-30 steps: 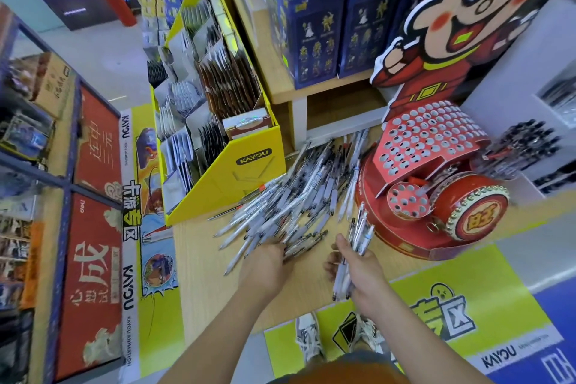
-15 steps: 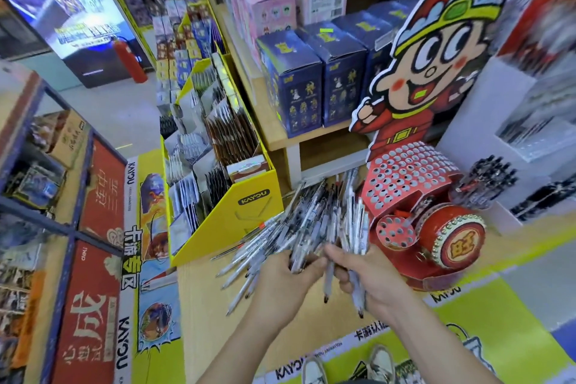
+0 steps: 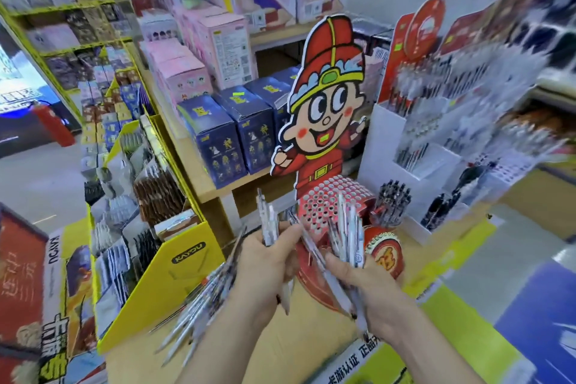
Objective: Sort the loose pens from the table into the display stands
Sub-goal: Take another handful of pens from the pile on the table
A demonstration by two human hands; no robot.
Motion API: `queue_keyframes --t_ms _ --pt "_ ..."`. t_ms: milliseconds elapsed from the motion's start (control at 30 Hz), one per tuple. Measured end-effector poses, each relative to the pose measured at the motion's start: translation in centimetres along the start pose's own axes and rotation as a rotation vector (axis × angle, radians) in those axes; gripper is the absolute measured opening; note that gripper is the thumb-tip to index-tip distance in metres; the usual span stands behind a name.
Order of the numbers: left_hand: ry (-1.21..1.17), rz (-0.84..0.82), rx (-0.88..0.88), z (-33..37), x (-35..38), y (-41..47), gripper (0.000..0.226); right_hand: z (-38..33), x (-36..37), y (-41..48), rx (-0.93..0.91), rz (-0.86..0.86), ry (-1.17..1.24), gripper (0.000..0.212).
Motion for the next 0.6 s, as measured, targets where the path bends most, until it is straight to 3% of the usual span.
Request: queue_keyframes --t_ms 200,433,600 --pt "-0.249 -0.056 -0.005 1.1 5.8 2.0 0.023 0.3 -3.5 0.4 0.117 0.004 0.332 0.014" --pt "-0.271 0.203 -0.002 0.6 14.2 4.0 0.024 -4.8 -8.2 0.9 0.044 -0.085 0.09 0.009" --pt "-0.304 0.311 0.015 1.1 19.1 5.8 0.023 -7.7 -12.7 2.2 0.053 -0.109 0.053 0.022"
Point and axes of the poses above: each hand's wrist, its own y-axis towards the middle knuckle, its own x-axis out of the palm, z = x × y, the point moved 3 cm from there along y, towards the middle knuckle, and after that the axes turned 8 degrees about y, right-handed, at the moved point
